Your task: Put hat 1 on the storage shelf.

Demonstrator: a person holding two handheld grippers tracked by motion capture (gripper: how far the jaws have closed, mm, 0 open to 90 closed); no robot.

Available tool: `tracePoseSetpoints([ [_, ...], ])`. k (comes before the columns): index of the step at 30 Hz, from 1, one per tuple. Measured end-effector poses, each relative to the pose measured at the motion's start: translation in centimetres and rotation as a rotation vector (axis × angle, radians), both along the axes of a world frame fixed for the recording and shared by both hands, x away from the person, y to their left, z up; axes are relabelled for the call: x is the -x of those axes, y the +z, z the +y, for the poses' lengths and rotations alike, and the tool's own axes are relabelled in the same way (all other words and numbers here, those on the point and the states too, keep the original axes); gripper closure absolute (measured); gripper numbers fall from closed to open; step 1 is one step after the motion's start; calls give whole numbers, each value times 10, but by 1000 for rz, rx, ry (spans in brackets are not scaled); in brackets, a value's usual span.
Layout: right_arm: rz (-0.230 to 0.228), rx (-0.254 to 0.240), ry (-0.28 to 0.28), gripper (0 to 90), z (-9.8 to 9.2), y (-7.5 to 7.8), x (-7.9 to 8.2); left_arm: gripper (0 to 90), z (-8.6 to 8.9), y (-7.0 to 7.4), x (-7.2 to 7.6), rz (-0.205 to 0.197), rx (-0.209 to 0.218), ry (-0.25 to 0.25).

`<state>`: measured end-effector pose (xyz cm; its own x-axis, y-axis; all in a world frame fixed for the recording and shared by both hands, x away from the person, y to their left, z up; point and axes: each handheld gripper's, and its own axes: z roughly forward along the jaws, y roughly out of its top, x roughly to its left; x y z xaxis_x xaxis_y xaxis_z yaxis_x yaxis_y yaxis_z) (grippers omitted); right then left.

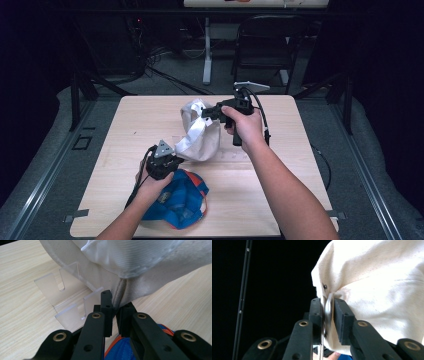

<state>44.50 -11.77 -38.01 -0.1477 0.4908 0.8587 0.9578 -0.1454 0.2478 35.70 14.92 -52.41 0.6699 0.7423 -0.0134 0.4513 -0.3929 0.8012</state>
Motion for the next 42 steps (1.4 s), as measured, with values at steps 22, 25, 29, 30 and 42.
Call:
tracePoseSetpoints([
  [22,-131,100,14,625,-58,-5,43,624,20,10,25,-25,5,26],
  [25,-157,126,18,599,-62,-12,51,585,28,9,31,-33,-7,40],
  [29,-201,160,17,567,-69,-24,64,534,40,7,39,-43,1,62],
  [30,-201,160,17,567,-69,-24,64,522,40,7,39,-43,1,62],
  [42,-276,247,34,544,-83,-80,113,487,76,1,59,-10,-38,140],
])
